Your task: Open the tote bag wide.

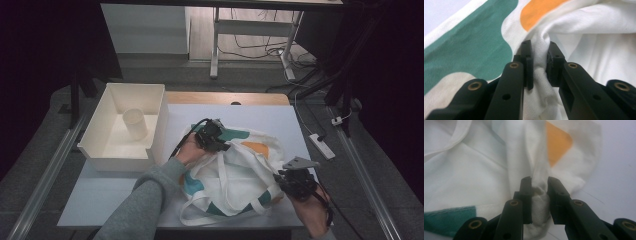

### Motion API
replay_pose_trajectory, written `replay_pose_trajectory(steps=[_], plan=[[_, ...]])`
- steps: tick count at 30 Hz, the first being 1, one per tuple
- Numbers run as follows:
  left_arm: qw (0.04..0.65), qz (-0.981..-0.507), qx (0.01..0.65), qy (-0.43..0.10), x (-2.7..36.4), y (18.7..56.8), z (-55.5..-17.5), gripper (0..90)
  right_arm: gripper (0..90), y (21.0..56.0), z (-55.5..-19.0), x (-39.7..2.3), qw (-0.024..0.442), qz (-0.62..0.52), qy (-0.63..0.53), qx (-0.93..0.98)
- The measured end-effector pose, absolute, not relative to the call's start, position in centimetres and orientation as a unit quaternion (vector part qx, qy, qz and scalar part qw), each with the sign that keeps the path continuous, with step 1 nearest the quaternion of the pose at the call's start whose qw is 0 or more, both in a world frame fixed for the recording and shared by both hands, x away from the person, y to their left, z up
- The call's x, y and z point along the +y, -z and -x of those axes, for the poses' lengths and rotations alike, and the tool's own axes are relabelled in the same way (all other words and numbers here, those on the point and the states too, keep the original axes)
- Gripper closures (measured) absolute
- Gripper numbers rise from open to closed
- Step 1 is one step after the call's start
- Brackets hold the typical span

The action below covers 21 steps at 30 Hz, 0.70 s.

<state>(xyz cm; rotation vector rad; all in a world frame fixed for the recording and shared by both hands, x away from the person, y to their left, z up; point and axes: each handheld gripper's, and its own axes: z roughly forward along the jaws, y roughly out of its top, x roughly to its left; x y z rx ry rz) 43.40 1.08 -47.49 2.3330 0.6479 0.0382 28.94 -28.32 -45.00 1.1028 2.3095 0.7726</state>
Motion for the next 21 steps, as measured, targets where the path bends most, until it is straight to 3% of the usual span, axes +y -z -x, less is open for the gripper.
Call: replay_pose_trajectory(steps=[7, 17, 18, 21], plan=[[0.338, -0.912, 0.232, -0.032, 0.1, 47.5, -42.8, 78.9, 75.1, 46.7, -29.5, -31.9, 0.188, -0.433, -0.304, 0.828], [0.324, -0.914, 0.244, -0.022, -0.3, 48.7, -43.3, 78.8, 74.1, 49.0, -30.2, -32.3, 0.162, -0.438, -0.307, 0.83], [0.325, -0.913, 0.246, -0.021, -0.3, 48.7, -43.3, 78.4, 72.6, 48.8, -30.2, -32.3, 0.162, -0.434, -0.306, 0.832], [0.326, -0.913, 0.245, -0.027, -0.4, 48.7, -43.0, 76.2, 57.1, 47.5, -29.8, -32.2, 0.193, -0.42, -0.321, 0.827]])
